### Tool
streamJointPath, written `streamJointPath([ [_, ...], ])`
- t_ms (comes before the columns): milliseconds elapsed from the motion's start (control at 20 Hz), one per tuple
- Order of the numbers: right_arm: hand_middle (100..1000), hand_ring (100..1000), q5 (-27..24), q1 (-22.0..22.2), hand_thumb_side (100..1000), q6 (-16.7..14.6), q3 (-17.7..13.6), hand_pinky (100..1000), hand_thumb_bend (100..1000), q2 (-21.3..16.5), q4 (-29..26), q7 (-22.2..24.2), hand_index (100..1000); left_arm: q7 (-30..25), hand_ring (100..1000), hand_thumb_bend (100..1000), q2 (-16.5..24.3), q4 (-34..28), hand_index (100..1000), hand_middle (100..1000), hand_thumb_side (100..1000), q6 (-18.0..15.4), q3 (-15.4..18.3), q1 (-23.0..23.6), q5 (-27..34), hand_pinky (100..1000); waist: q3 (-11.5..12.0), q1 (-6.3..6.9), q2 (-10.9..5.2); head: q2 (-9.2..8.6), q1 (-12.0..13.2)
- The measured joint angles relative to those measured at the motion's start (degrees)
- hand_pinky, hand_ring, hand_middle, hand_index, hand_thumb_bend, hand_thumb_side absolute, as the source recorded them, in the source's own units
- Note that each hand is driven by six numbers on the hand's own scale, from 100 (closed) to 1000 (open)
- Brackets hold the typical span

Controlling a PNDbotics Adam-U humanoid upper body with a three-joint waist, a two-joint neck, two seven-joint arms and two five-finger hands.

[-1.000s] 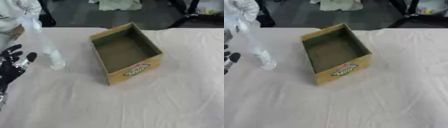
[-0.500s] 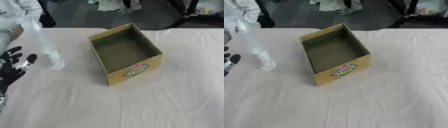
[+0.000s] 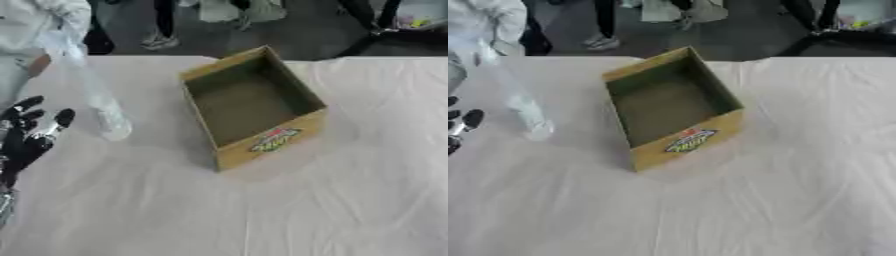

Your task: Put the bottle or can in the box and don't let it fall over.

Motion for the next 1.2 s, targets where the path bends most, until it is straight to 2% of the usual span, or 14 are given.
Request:
streamJointPath([
  [200,784,745,0.15,0.00,702,0.11,0.01,866,100,0.01,0.05,0.15,844,-0.09,910,707,-0.01,1.77,870,925,539,-0.23,-0.17,-1.27,-0.22,968,-0.04,-0.03,0.01,-0.02,0.33],
  [450,783,744,0.44,0.01,707,0.18,0.06,866,100,0.16,0.29,0.40,847,-0.52,919,714,-0.05,3.85,868,902,519,-0.66,-0.77,-3.03,-0.26,989,-0.16,-0.11,0.25,-0.05,0.42],
  [800,783,743,0.52,-0.02,708,0.27,0.35,867,100,0.16,0.30,0.55,846,-0.58,905,707,-0.25,6.87,873,906,499,-1.57,-1.39,-5.04,-0.10,970,-0.46,-0.24,0.99,-0.13,0.41],
  [1200,782,743,0.80,-0.09,715,0.39,0.36,867,100,0.16,0.31,0.67,846,-0.68,915,713,-0.88,8.79,867,905,499,-2.71,-1.53,-6.89,0.60,970,-0.48,-0.41,1.69,-0.91,0.41],
])
